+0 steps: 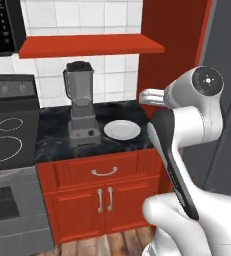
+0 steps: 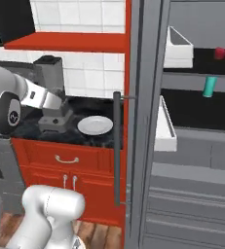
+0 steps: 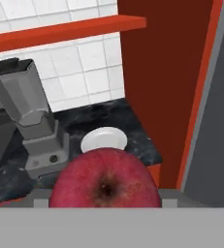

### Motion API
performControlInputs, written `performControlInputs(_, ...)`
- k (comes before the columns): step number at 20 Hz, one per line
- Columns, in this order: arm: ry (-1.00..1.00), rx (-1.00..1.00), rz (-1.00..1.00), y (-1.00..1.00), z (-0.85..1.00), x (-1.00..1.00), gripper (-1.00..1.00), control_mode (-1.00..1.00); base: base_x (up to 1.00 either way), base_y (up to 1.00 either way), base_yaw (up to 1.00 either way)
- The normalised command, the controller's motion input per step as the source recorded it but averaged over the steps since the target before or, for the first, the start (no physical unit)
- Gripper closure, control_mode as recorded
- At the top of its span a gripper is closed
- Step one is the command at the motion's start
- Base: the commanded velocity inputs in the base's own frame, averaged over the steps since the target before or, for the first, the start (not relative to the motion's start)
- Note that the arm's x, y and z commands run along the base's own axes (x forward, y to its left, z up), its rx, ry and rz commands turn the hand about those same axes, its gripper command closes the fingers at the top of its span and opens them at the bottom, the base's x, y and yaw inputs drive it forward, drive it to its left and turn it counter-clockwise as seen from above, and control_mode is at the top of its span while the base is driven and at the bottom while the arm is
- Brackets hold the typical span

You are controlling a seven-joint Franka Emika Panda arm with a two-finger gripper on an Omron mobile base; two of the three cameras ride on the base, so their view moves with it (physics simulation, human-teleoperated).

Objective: Pick the two apples from the fridge and place them on the plate next to the blender to make a fruit smoothie.

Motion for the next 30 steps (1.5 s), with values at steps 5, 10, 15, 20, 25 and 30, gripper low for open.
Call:
performControlInputs(5, 0.00, 0.00, 0.00, 0.00, 0.00, 0.00, 1.00, 1.00, 0.67, 0.74, -0.58)
performControlInputs(10, 0.00, 0.00, 0.00, 0.00, 0.00, 0.00, 1.00, 1.00, 0.65, 0.41, -0.18)
performControlInputs(15, 0.00, 0.00, 0.00, 0.00, 0.00, 0.00, 1.00, 1.00, 0.45, 0.00, 0.03)
performControlInputs(20, 0.19, 0.03, 0.11, -0.01, -0.60, 0.47, 1.00, -1.00, 0.11, 0.00, 0.05)
performControlInputs(25, 0.44, 0.00, 0.19, 0.00, -0.98, 0.90, 1.00, -1.00, 0.00, 0.00, 0.00)
performControlInputs(30, 0.35, 0.00, 0.16, -0.08, -1.00, 0.61, 1.00, -1.00, 0.00, 0.00, 0.00)
